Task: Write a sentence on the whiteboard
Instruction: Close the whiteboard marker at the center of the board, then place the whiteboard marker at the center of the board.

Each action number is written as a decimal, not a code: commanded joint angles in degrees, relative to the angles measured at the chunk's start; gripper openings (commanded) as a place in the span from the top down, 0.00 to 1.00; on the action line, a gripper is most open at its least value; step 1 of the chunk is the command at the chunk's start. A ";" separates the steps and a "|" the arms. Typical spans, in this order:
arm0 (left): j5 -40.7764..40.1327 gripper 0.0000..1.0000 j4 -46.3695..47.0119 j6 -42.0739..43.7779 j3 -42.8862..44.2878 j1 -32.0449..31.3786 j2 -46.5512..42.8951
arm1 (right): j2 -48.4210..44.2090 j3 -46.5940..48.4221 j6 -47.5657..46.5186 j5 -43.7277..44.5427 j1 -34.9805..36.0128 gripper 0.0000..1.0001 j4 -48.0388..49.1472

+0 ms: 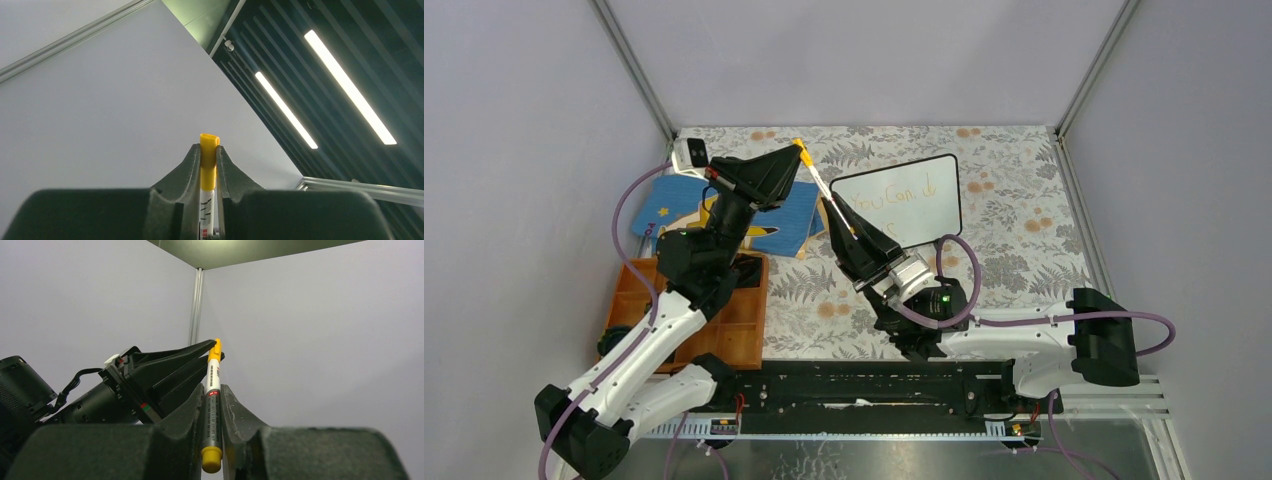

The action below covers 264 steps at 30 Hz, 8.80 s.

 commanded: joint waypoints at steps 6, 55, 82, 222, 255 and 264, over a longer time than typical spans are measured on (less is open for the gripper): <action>2.62 1.00 -0.02 1.99 -0.22 -0.88 -1.37 | 0.64 3.08 -1.25 1.88 -0.09 1.00 6.32; 3.17 0.52 -3.58 5.40 1.14 -1.34 -2.89 | 0.97 4.25 -1.00 0.73 -0.10 1.00 6.46; 1.56 0.32 -8.67 13.69 7.43 -1.20 -0.96 | -7.50 -3.28 6.98 -2.16 -0.05 1.00 -0.22; 12.33 1.00 -50.25 58.62 8.79 -11.94 -11.94 | -27.22 6.81 46.62 -6.47 -0.25 0.27 -93.51; 17.67 1.00 -43.94 52.90 1.45 -12.03 -12.51 | -23.38 -2.16 63.90 -21.80 -10.48 0.53 -71.52; 17.38 1.00 -43.26 52.74 0.67 -12.00 -12.43 | -21.77 -2.33 65.50 -23.28 -11.34 0.64 -70.36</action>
